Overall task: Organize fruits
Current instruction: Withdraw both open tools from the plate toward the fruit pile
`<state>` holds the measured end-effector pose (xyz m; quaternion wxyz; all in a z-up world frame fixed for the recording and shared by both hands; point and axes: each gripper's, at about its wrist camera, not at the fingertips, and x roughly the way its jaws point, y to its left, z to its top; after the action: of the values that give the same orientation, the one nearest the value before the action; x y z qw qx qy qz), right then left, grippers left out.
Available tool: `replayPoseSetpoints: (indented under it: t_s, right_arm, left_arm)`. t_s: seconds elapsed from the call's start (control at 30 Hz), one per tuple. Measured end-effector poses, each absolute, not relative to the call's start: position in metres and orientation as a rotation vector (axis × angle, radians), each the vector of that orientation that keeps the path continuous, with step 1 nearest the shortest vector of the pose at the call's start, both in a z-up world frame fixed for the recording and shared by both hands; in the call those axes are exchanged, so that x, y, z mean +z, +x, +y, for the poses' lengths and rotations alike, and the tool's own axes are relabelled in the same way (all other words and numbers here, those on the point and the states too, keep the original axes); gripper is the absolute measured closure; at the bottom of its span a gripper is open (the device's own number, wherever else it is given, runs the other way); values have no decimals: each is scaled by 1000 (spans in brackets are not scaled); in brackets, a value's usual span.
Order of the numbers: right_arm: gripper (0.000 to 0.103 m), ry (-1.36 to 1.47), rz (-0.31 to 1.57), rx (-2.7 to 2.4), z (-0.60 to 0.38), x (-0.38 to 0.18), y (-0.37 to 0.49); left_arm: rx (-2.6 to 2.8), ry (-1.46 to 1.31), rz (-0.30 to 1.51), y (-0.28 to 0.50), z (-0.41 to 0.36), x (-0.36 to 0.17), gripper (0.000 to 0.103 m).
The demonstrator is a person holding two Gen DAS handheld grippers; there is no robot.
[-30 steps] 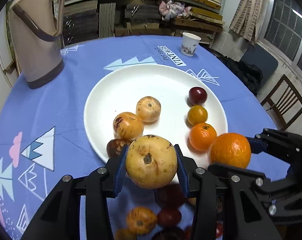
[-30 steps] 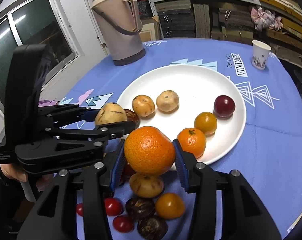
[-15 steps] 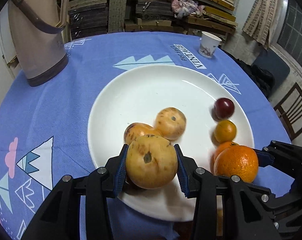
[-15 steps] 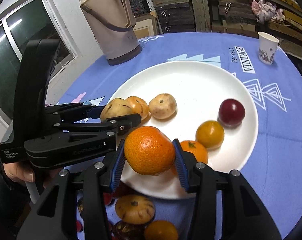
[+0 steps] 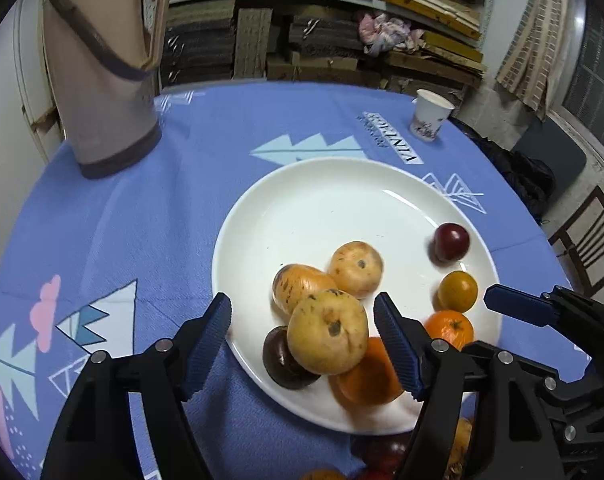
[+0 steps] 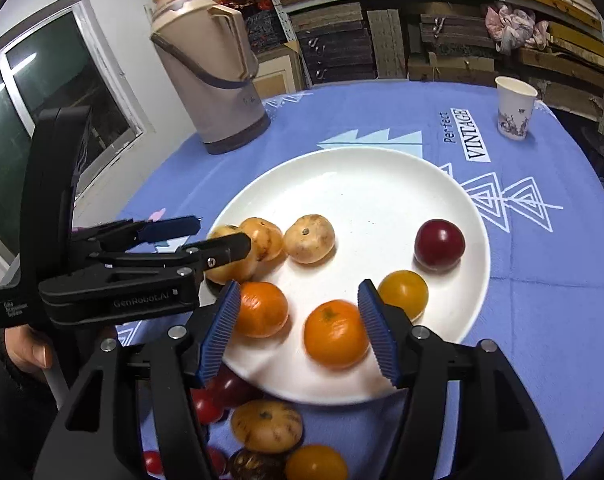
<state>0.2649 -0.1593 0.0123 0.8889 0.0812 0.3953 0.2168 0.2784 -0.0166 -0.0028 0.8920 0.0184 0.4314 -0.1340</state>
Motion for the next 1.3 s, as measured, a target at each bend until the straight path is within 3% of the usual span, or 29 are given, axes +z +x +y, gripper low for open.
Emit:
replayPoseSetpoints:
  t_s: [0.2,0.37,0.53,0.87,1.3]
  right_arm:
    - [31,168,777,432,-168,26,233]
    - [12,139,719,390,-172,37,197]
    - [5,118,709,374,-174,37,161]
    - [4,147,758,366,-175,8,111]
    - [4,149,812,417,-162,-13,108]
  left_arm:
    - [-284,74,852,255,-16,12,21]
    - [-294,89,827,226,-8,22,21]
    - [-270,136,813,193,0,19,19]
    - [-201,166,848,140,23,-16,15]
    - [-200,194,936,146,30,-60,15]
